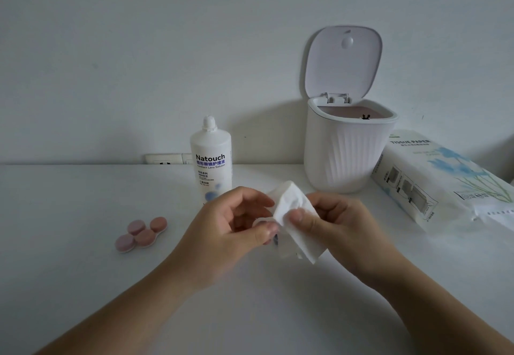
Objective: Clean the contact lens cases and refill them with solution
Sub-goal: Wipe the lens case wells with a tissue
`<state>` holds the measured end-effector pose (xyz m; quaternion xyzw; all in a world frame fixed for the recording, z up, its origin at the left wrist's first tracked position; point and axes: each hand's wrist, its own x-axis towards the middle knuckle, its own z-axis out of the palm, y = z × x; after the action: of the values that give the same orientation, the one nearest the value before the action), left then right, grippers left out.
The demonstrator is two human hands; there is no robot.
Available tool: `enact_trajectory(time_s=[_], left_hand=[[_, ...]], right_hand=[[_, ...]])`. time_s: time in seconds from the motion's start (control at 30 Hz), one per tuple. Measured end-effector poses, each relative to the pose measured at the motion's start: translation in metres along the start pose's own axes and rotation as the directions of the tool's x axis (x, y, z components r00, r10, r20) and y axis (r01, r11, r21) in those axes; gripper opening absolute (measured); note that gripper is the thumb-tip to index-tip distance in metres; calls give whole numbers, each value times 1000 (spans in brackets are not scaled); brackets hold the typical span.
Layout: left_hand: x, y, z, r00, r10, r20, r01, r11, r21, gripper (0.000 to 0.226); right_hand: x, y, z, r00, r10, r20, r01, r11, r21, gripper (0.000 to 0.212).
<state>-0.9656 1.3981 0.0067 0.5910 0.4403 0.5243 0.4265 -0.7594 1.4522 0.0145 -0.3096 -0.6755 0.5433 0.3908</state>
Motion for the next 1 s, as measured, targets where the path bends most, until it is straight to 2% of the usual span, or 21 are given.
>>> enact_trajectory(time_s=[0.17, 0.3, 0.33, 0.47, 0.57, 0.63, 0.73, 0.8, 0.9, 1.0], left_hand=[[0, 1, -3, 1000, 19, -6, -18, 998, 55, 23], [0, 0, -2, 1000, -10, -2, 10, 1000, 10, 25], [-1, -1, -2, 1000, -3, -2, 4, 999, 41, 28], [-3, -3, -1, 991, 129, -38, -108, 934, 341, 27], [-2, -3, -2, 981, 194, -32, -162, 893, 420, 35], [-3, -2, -2, 976, 216, -12, -192, 888, 418, 36], [-5, -3, 0, 972, 229, -60, -186, 896, 404, 25], [-6, -5, 4, 973, 217, -73, -171, 902, 397, 26], [-8, -8, 10, 976, 209, -60, -174, 915, 363, 28], [-7, -6, 9, 978, 198, -59, -162, 911, 379, 20]], right_hand=[[1, 6, 2, 994, 76, 75, -61, 982, -180, 19], [2, 8, -1, 997, 73, 15, -69, 978, -196, 33], [2, 8, -1, 998, 67, 11, -64, 978, -197, 35], [2, 9, -2, 997, 75, 34, -66, 977, -200, 41], [0, 11, 1, 982, 105, 156, -69, 973, -221, 36], [-2, 11, 4, 974, 99, 206, -52, 974, -222, 30], [0, 9, 3, 989, 62, 134, -32, 976, -215, 34], [1, 8, 2, 994, 43, 98, -25, 983, -184, 38], [0, 6, 3, 993, 39, 109, -26, 993, -117, 36], [-1, 7, 1, 993, 43, 107, -26, 987, -158, 39]])
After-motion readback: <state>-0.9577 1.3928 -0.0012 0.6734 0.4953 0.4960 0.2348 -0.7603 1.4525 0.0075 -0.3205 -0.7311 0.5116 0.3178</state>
